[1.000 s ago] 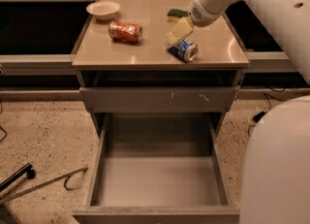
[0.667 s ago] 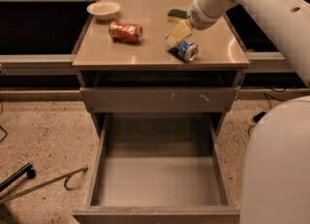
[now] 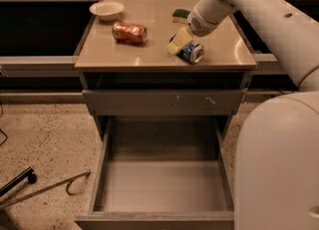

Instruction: Place pepsi can into middle drawer

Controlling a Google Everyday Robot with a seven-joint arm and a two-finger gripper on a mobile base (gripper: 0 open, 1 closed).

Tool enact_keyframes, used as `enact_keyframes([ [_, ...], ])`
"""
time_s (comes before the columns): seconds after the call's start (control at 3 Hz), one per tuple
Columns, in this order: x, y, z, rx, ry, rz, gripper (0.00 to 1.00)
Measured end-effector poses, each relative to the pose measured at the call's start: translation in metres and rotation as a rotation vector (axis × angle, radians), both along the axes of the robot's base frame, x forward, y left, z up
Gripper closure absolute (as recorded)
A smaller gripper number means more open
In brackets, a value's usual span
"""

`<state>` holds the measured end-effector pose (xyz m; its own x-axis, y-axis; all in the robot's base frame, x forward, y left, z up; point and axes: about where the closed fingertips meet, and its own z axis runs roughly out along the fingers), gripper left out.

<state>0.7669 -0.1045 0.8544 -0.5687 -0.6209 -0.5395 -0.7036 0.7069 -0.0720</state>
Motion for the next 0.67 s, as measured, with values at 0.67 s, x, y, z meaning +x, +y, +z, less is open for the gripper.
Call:
enact_keyframes([
  [0.67,0.0018,0.0036,-0.0191,-0.01,0.052,0.04,0.0],
])
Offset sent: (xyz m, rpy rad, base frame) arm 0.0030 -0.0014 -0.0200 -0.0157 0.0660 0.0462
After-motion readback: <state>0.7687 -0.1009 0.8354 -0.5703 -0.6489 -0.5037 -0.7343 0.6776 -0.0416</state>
